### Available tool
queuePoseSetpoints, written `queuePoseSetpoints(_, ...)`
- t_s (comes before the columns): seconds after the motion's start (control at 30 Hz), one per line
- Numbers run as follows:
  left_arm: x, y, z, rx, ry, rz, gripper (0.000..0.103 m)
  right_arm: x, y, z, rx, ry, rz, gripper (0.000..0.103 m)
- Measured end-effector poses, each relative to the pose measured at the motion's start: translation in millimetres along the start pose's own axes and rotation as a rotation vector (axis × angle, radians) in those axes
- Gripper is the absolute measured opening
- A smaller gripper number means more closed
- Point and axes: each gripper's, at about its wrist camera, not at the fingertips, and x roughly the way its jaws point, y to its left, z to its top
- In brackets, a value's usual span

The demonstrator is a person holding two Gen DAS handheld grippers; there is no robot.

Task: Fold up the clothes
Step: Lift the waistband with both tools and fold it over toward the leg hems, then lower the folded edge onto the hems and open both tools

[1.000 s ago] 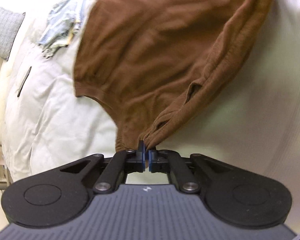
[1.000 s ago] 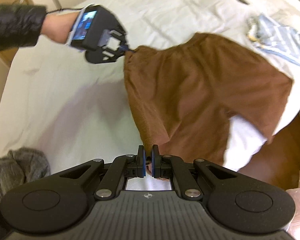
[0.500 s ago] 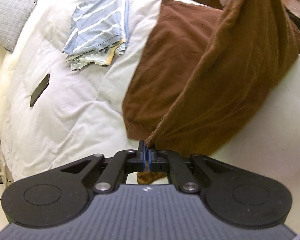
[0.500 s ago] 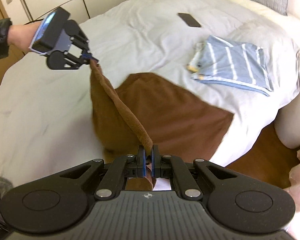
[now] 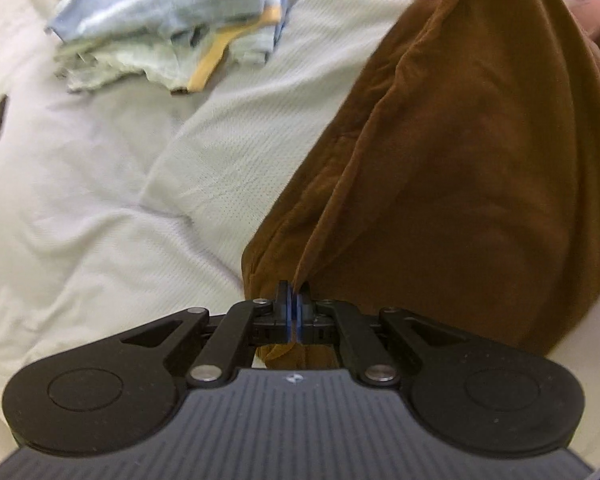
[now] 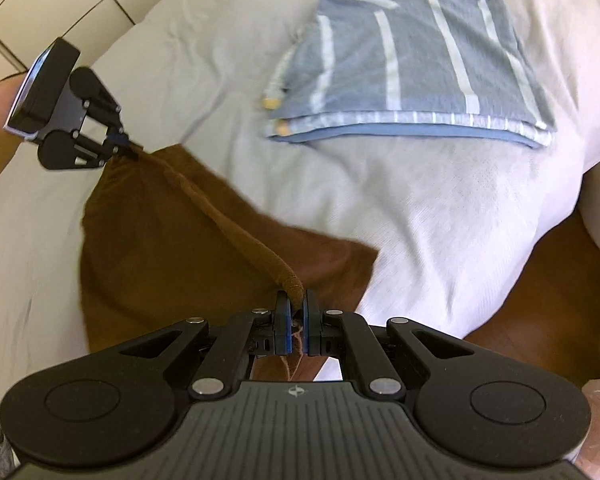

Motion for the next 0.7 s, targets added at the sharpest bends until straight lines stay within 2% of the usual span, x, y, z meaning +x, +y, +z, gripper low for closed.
queuePoseSetpoints(0.1,20,7,4,-0.038,0.015,-0.022,0.002,22,-18,8,0.035,0.033,0.001,0.005)
queuePoseSetpoints(0.17,28,13,3,-0.099,0.013,-0.012,0.006,30,-24,7,0.041,0.046,-0.018,0.011)
queuePoseSetpoints(0.23,30,22,-2,-0.182,-0.002,-0.003,0.019,30,-25,5,0.040,0.045,-0.045,0.023)
queuePoseSetpoints(0.33,20,36,-19,-0.324,-0.046,-0.005,0.029,26,-26,-1,0.061,0.046,-0.054,0.024)
queuePoseSetpoints(0.47,1,53,-57,-0.527,-0.078,0.013,0.030,22,-26,-4,0.070,0.047,-0.036,0.029)
queuePoseSetpoints(0.57,-1,59,-83,-0.656,-0.102,-0.032,0.030,23,-26,-7,0.083,0.037,-0.015,0.036)
queuePoseSetpoints(0.7,16,50,-86,-0.689,-0.106,-0.091,0.030,28,-31,-6,0.150,0.012,0.000,0.036)
